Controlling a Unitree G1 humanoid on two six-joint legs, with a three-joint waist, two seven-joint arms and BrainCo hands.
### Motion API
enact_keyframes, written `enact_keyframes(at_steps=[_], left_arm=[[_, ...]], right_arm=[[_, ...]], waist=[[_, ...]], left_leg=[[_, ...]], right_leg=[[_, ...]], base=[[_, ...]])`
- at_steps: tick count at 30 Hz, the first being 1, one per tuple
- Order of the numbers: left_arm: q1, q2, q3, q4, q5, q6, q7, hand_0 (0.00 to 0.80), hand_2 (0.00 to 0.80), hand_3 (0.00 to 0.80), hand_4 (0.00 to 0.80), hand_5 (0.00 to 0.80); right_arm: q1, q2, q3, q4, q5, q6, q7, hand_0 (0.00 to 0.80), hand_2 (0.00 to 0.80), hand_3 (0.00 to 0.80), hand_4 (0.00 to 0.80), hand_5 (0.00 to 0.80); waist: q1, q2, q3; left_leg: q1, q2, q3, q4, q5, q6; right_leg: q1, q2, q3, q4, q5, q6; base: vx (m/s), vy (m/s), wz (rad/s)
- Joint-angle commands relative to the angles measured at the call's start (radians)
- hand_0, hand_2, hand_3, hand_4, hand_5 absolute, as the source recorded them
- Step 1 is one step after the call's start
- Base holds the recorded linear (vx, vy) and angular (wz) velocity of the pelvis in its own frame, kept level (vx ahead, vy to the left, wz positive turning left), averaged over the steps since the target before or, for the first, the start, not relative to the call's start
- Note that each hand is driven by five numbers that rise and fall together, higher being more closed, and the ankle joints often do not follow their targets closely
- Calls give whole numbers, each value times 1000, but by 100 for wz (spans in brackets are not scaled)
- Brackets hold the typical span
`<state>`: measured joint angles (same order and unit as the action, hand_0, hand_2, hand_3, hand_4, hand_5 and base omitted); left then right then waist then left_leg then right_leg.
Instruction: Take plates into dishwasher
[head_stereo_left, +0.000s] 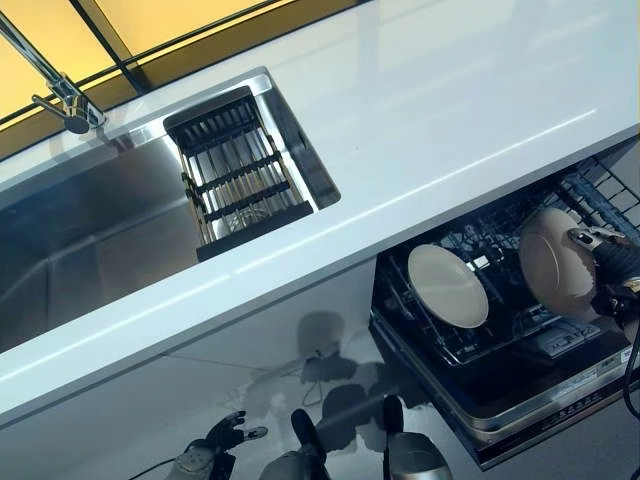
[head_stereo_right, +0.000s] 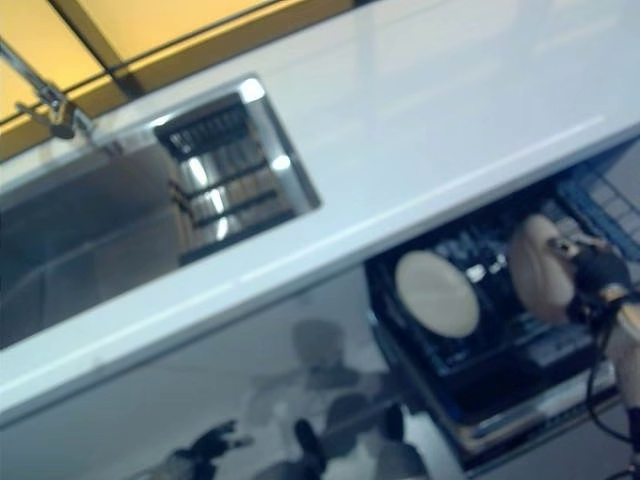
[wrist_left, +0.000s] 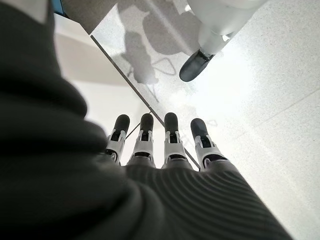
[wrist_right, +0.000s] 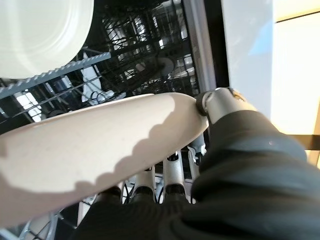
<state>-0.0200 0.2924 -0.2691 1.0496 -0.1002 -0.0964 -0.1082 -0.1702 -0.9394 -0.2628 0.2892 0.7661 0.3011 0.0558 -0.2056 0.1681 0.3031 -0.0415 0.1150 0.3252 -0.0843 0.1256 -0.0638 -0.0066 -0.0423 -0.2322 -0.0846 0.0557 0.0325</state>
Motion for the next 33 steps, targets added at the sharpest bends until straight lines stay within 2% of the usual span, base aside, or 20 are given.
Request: enact_keyframes(at_steps=[1, 9, 19, 33], left_arm=[[-39, 90, -1, -1, -6, -6, -5, 0, 0, 0, 0, 0], [-32, 99, -12, -9, 1, -5, -10, 0, 0, 0, 0, 0], [-32, 110, -22, -21, 13, 1, -13, 0, 0, 0, 0, 0], [-46, 118, -32, -38, 29, 8, -22, 0, 0, 0, 0, 0]], right_arm=[[-114, -63, -14, 22, -46, -22, 2, 800, 800, 800, 800, 800], [-177, -129, 2, 47, -67, 1, 10, 800, 800, 800, 800, 800], [-232, -169, 46, 63, -109, 23, 41, 800, 800, 800, 800, 800], [-319, -175, 147, 80, -219, 65, 97, 800, 800, 800, 800, 800]], waist=[[11, -117, -1], [20, -126, 1], [28, -141, 5], [46, -135, 28]], left_leg=[[69, -48, 54, -3, -148, 8], [65, -47, 53, -3, -146, 7], [66, -43, 56, -3, -146, 6], [52, -44, 45, -3, -140, 6]], right_leg=[[-32, 17, 14, 64, -136, -34], [-32, 20, 15, 57, -132, -35], [-34, 24, 14, 61, -133, -35], [-53, 19, 2, 79, -139, -38]], base=[[0, 0, 0], [0, 0, 0], [0, 0, 0], [0, 0, 0]])
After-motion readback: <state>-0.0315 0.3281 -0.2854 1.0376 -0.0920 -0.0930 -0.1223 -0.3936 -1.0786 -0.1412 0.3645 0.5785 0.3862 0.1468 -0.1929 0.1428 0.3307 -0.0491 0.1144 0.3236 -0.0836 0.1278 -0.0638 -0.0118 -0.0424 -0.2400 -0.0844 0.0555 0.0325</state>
